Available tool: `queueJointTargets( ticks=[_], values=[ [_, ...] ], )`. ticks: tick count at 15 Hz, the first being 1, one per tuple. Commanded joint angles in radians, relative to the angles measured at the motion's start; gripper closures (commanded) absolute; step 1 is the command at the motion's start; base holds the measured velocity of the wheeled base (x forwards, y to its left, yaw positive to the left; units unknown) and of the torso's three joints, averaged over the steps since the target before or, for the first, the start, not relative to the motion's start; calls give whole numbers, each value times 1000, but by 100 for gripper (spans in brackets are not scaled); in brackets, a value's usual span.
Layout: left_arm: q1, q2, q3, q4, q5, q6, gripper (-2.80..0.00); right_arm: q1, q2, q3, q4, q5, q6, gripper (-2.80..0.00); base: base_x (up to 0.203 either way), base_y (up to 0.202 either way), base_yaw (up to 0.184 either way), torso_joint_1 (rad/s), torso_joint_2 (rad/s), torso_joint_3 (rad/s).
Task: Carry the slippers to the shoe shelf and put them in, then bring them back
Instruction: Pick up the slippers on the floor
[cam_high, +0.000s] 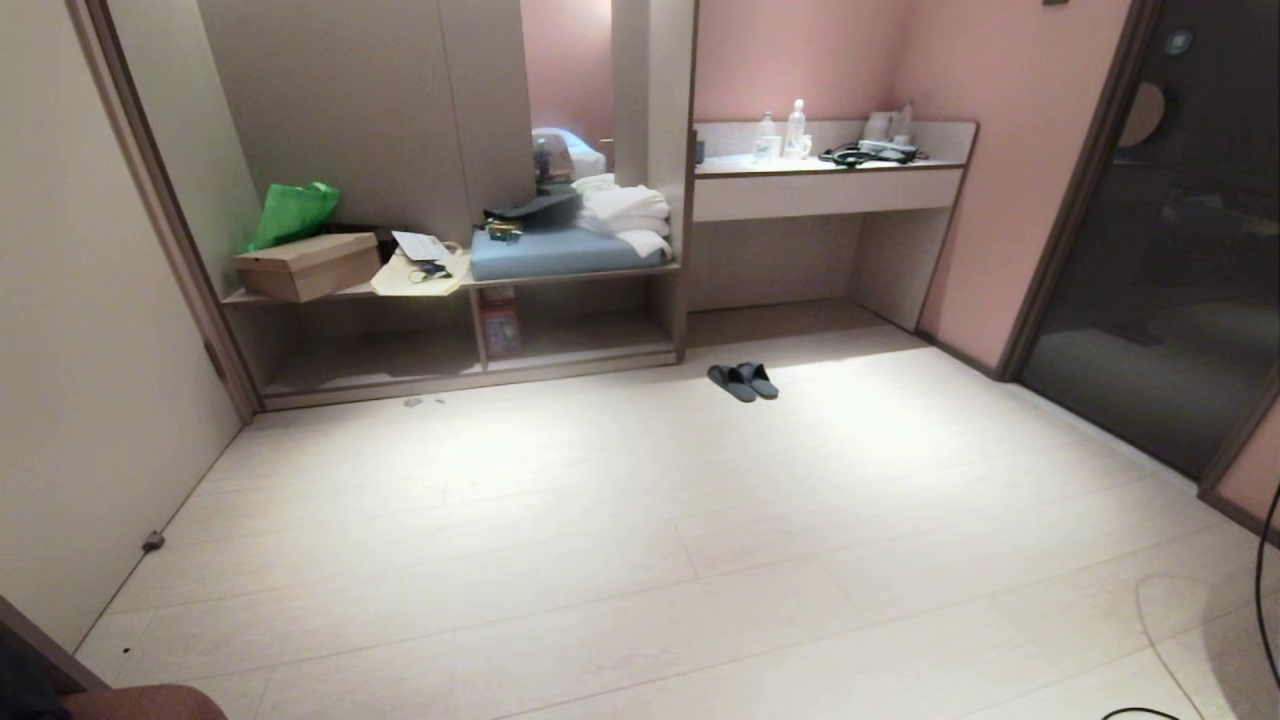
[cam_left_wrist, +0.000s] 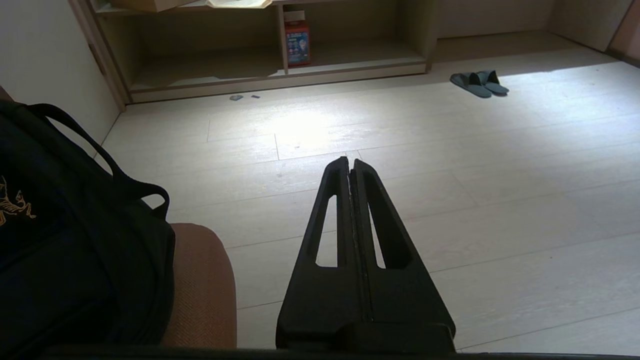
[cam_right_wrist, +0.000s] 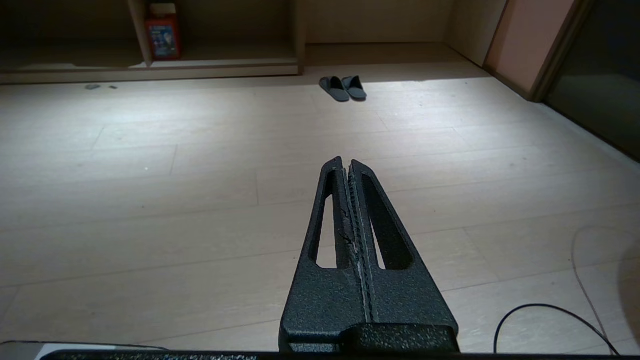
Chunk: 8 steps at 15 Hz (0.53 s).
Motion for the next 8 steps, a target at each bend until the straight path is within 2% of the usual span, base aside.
queueJointTargets(
  ticks=[1, 8],
  values=[
    [0, 0, 0, 1, 0, -2, 0, 0, 0, 0, 0, 0, -1, 0, 0, 0, 0, 0, 0, 0],
    [0, 0, 0, 1, 0, -2, 0, 0, 0, 0, 0, 0, -1, 0, 0, 0, 0, 0, 0, 0]
  ],
)
